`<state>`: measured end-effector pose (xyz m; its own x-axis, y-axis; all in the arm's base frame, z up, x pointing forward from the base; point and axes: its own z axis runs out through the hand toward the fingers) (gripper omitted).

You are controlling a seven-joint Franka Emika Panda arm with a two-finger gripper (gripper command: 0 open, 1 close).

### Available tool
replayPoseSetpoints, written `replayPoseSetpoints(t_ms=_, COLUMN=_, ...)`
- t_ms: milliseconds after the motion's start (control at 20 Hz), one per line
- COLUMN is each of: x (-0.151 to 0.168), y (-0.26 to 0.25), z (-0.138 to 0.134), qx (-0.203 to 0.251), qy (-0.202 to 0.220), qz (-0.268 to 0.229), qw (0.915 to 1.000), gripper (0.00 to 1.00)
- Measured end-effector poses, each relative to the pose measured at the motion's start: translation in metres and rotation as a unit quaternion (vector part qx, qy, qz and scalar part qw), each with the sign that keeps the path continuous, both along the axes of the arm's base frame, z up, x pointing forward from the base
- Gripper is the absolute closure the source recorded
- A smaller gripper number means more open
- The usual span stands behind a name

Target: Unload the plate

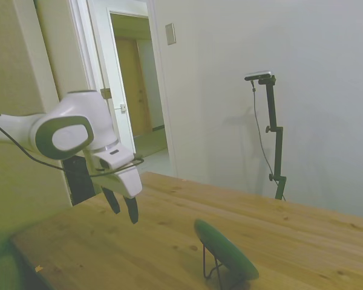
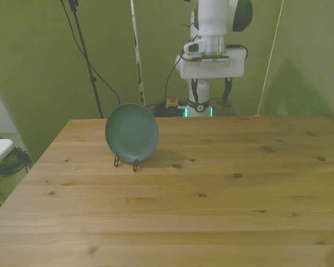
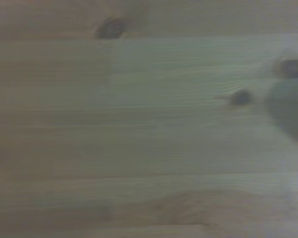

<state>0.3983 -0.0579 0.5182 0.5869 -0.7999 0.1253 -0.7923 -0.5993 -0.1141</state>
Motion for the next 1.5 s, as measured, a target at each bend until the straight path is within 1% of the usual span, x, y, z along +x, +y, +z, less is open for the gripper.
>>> replayPoseSetpoints(t_ms=150, x=-0.01, y=-0.057, z=0.034, qx=-0.008, qy=-0.024, qz=-0.053, qw=0.9983, gripper=0.0)
replayPoseSetpoints(t_ms=300, x=-0.018, y=-0.124, z=0.061, qx=-0.014, qy=-0.046, qz=-0.1, qw=0.9938, gripper=0.0)
replayPoseSetpoints(t_ms=400, x=-0.014, y=-0.149, z=0.07, qx=-0.014, qy=-0.051, qz=-0.108, qw=0.9927, gripper=0.0)
replayPoseSetpoints(t_ms=450, x=0.002, y=-0.158, z=0.071, qx=-0.017, qy=-0.044, qz=-0.104, qw=0.9935, gripper=0.0)
replayPoseSetpoints(t_ms=550, x=0.001, y=-0.158, z=0.069, qx=-0.016, qy=-0.035, qz=-0.095, qw=0.9948, gripper=0.0)
replayPoseSetpoints(t_ms=650, x=-0.003, y=-0.167, z=0.066, qx=-0.01, qy=-0.007, qz=-0.067, qw=0.9977, gripper=0.0)
replayPoseSetpoints(t_ms=850, x=-0.006, y=-0.225, z=0.074, qx=0.002, qy=0.027, qz=-0.006, qw=0.9996, gripper=0.0)
replayPoseSetpoints(t_ms=950, x=0.007, y=-0.248, z=0.079, qx=0.007, qy=0.034, qz=0.025, qw=0.9991, gripper=0.0)
replayPoseSetpoints(t_ms=1100, x=0.044, y=-0.259, z=0.083, qx=0.016, qy=0.037, qz=0.094, qw=0.9947, gripper=0.0)
replayPoseSetpoints(t_ms=1200, x=0.068, y=-0.255, z=0.086, qx=0.027, qy=0.043, qz=0.142, qw=0.9885, gripper=0.0)
replayPoseSetpoints(t_ms=1300, x=0.084, y=-0.246, z=0.088, qx=0.037, qy=0.054, qz=0.191, qw=0.9795, gripper=0.0)
replayPoseSetpoints(t_ms=1400, x=0.093, y=-0.238, z=0.086, qx=0.046, qy=0.071, qz=0.236, qw=0.9681, gripper=0.0)
replayPoseSetpoints(t_ms=1500, x=0.101, y=-0.236, z=0.079, qx=0.059, qy=0.09, qz=0.278, qw=0.9546, gripper=0.0)
